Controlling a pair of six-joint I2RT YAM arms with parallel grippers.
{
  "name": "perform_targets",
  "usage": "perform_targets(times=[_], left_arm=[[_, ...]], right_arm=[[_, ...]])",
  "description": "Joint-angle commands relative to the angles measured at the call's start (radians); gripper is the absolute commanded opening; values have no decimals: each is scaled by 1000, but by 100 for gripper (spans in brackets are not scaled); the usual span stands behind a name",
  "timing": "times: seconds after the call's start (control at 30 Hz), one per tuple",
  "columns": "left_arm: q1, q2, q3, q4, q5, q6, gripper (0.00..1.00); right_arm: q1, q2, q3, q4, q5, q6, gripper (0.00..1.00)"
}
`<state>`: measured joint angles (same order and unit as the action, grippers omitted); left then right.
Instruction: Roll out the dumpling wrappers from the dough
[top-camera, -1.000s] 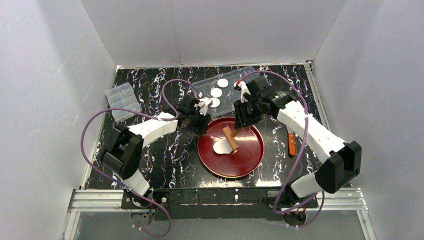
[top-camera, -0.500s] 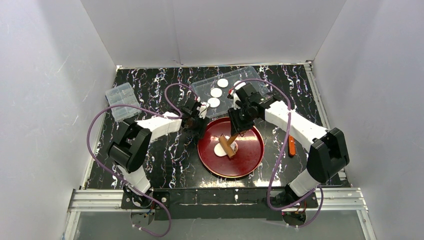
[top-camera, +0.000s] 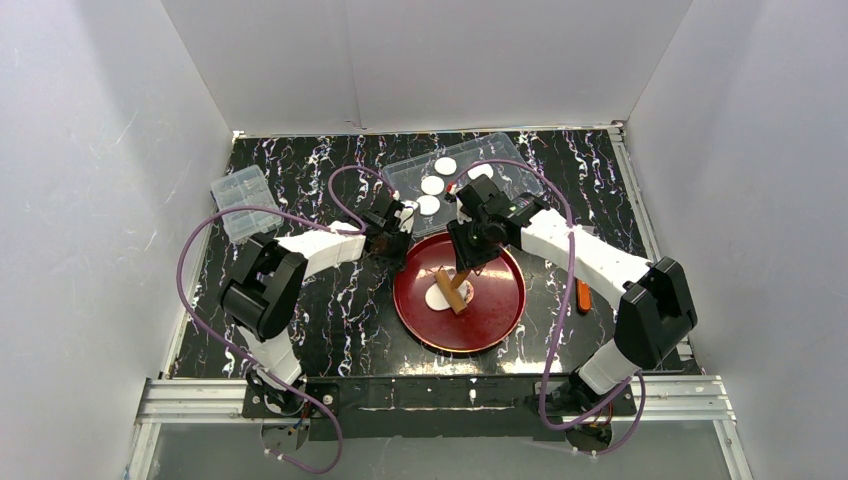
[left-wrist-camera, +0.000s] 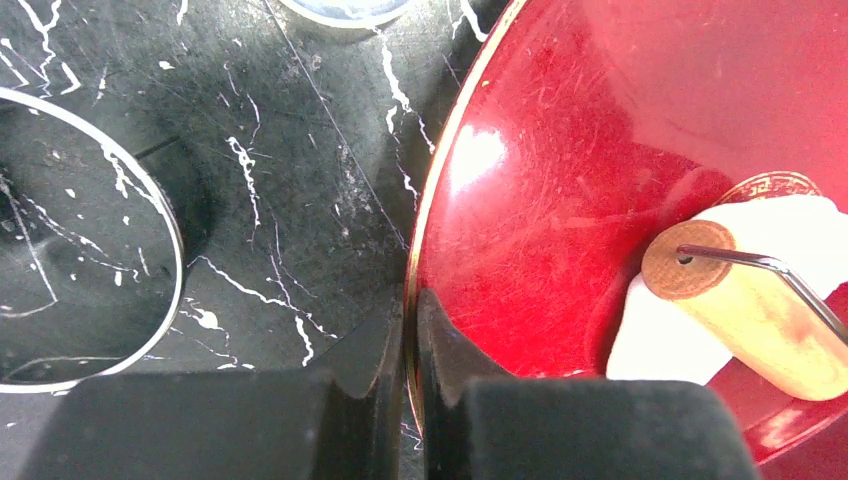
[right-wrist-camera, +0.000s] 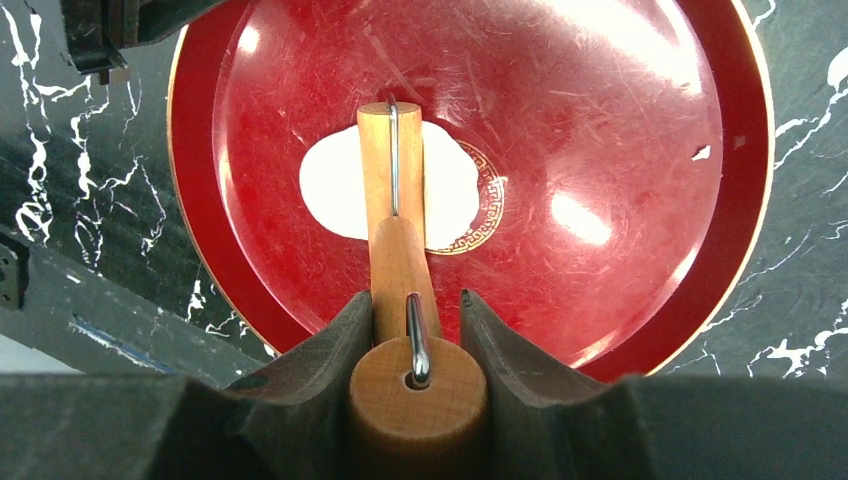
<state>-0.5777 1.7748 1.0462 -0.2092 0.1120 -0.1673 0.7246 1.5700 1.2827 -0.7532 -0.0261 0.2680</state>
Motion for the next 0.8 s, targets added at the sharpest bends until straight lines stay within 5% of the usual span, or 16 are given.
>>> perform_targets(times=[0.0,0.77], left_arm=[[-1,75,-32,-78,-15,0,0],[-1,36,-52,-50,-63,19,0]], right_arm=[[2,83,-50,-63,263,-50,1],[-117,118,-127,-58,450,-137,1]])
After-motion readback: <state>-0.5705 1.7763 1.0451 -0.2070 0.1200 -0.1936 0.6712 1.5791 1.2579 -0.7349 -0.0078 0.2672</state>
